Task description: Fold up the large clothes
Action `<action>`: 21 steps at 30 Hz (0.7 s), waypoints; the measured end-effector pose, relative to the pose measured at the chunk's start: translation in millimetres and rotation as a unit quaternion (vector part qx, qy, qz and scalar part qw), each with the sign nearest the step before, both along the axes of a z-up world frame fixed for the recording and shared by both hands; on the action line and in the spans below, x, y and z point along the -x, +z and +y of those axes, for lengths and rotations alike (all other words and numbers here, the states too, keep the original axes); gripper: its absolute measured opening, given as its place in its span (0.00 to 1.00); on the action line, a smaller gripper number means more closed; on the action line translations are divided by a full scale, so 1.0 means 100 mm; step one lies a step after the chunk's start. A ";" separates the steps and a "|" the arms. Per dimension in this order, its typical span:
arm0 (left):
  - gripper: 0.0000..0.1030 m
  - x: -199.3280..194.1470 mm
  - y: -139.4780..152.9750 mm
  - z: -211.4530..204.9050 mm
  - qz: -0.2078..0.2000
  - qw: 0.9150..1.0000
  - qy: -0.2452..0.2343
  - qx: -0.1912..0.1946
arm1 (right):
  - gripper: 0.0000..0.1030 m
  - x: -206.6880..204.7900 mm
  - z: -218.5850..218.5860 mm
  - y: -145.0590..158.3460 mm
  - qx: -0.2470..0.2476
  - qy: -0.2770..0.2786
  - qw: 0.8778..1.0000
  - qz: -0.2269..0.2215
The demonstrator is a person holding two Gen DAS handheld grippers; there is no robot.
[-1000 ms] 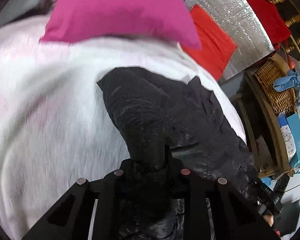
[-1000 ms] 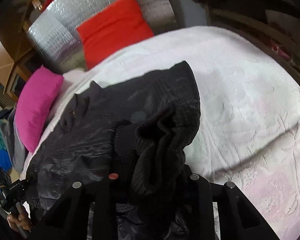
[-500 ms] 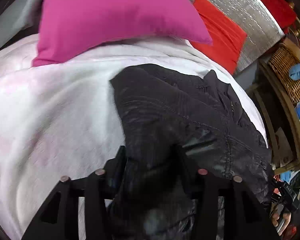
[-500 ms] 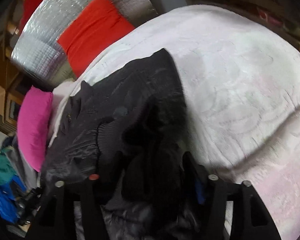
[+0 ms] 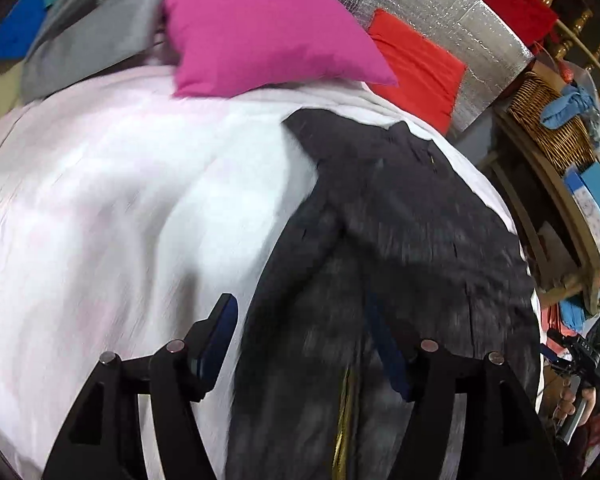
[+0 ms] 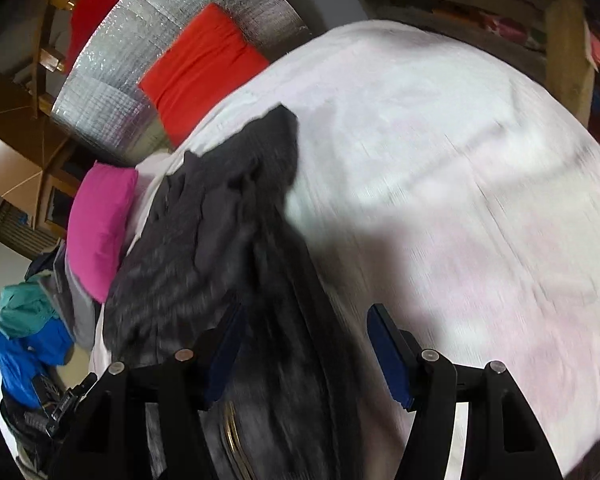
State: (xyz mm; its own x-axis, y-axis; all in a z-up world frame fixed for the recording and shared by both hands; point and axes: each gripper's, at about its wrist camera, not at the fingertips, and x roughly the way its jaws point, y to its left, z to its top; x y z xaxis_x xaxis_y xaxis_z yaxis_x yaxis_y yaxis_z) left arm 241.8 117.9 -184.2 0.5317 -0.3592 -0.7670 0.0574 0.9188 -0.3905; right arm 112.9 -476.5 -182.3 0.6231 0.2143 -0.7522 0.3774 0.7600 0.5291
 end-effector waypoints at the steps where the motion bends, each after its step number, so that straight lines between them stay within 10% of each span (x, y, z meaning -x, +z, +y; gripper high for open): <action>1: 0.66 0.13 -0.02 0.02 0.000 1.000 0.000 0.000 | 0.65 0.07 0.03 -0.02 -0.002 0.005 1.000 0.002; 21: 0.71 1.71 -0.65 -0.05 0.116 0.992 -0.034 0.024 | 0.68 1.42 0.96 -0.50 0.019 0.106 0.992 0.070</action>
